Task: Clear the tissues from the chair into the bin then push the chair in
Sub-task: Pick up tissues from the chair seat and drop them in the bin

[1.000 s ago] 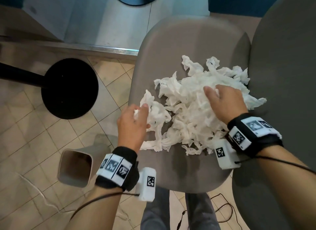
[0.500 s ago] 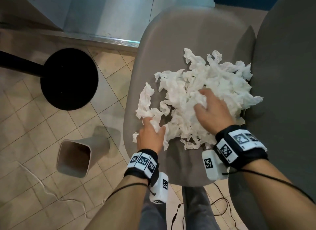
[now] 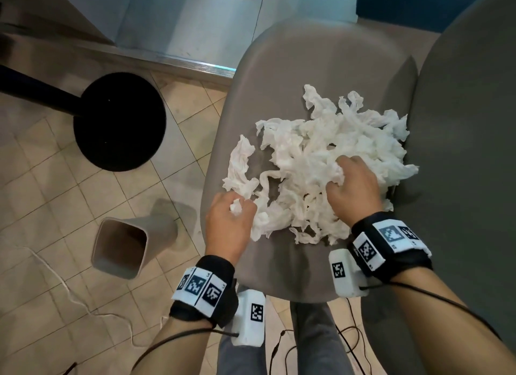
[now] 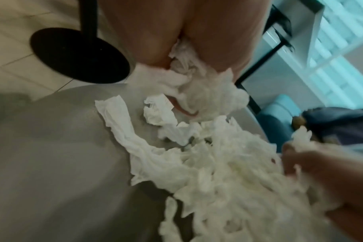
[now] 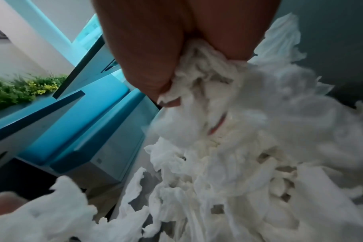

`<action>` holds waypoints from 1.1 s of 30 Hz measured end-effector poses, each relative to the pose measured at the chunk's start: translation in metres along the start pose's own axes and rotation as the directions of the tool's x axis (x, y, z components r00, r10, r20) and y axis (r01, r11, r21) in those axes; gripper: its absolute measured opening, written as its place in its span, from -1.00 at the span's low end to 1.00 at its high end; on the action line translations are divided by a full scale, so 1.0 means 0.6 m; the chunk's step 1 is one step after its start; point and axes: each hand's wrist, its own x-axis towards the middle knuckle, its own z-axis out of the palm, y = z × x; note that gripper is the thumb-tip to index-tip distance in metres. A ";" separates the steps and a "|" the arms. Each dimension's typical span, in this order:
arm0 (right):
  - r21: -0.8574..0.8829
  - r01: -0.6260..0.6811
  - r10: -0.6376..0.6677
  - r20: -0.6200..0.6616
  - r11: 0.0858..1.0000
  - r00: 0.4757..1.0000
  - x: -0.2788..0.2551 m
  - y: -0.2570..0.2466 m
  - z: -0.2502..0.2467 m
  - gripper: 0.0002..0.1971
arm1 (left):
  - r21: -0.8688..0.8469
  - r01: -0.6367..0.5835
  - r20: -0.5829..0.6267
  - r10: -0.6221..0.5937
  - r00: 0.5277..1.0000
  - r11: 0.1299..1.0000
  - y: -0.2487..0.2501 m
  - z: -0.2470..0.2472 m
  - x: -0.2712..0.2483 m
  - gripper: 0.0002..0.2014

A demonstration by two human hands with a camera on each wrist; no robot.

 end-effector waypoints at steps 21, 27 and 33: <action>0.331 0.089 -0.153 0.174 0.939 0.973 -0.090 -0.117 -0.050 -0.62 | -0.373 0.155 0.031 -0.155 0.987 0.915 0.050 -0.079 -0.097 -0.68; 0.335 0.251 -0.323 0.180 0.908 0.929 -0.151 -0.214 0.006 -0.85 | -0.571 0.132 0.001 -0.159 0.987 0.810 -0.001 -0.159 -0.147 -0.81; 0.252 0.316 -0.388 0.330 0.915 0.861 -0.210 -0.314 0.131 -0.81 | -0.550 0.118 -0.162 -0.244 0.956 0.827 -0.142 -0.246 -0.174 -0.72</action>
